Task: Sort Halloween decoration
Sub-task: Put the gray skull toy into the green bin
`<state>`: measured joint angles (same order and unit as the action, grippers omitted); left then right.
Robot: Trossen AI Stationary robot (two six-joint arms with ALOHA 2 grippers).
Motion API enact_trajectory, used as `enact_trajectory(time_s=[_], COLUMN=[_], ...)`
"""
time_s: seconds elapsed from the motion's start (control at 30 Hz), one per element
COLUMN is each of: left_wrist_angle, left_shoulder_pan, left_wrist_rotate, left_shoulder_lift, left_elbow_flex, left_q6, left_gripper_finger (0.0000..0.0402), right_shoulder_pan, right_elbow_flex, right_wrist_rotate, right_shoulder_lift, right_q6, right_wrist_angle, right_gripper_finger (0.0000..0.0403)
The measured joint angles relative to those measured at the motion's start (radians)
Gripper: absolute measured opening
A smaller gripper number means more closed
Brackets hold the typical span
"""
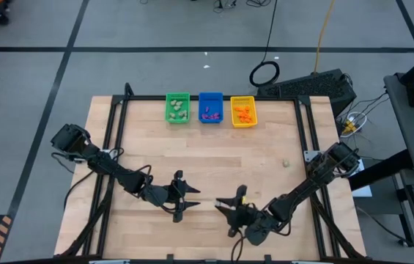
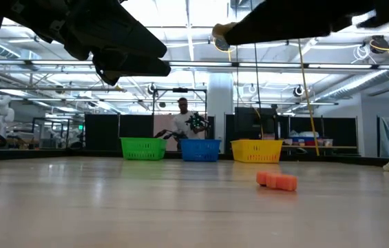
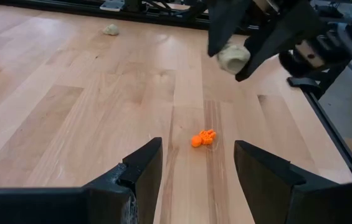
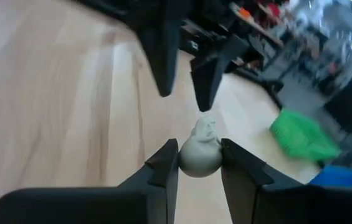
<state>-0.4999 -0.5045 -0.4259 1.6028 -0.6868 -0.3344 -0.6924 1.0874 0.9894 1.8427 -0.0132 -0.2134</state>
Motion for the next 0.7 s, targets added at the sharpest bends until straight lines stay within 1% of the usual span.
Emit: enact_trajectory(time_s=[0.07,0.2,0.27,0.37,0.47,0.6,0.7], left_wrist_angle=[0.000,-0.002,-0.002,-0.002,-0.002,-0.002,-0.002], left_shoulder_pan=[0.000,0.000,0.000,0.000,0.000,0.000,0.000], left_wrist_rotate=[0.000,0.000,0.000,0.000,0.000,0.000,-0.001], left_shoulder_lift=[0.000,0.000,0.000,0.000,0.000,0.000,0.000], left_elbow_flex=[0.000,0.000,0.000,0.000,0.000,0.000,0.000], left_q6=[0.000,0.000,0.000,0.000,0.001,0.001,0.001], left_gripper_finger=[0.0199,0.0199,0.0199,0.0199,0.0199,0.0199,0.0199], right_shoulder_pan=[0.002,0.009,0.016,0.024,0.025,0.024,0.025], right_elbow_flex=[0.000,0.000,0.000,0.000,0.000,0.000,0.000], right_wrist_rotate=[-0.002,-0.062,-0.107,-0.188,-0.237,-0.233,-0.231], right_shoulder_lift=[0.000,-0.001,-0.001,-0.001,-0.001,-0.001,-0.001], right_q6=[0.106,0.354,0.465,0.584,0.649,0.667,0.652], right_wrist_angle=[0.000,0.000,0.000,0.000,0.000,0.000,0.000], right_gripper_finger=[0.0079,0.0079,0.0080,0.0080,0.0080,0.0080,0.0080])
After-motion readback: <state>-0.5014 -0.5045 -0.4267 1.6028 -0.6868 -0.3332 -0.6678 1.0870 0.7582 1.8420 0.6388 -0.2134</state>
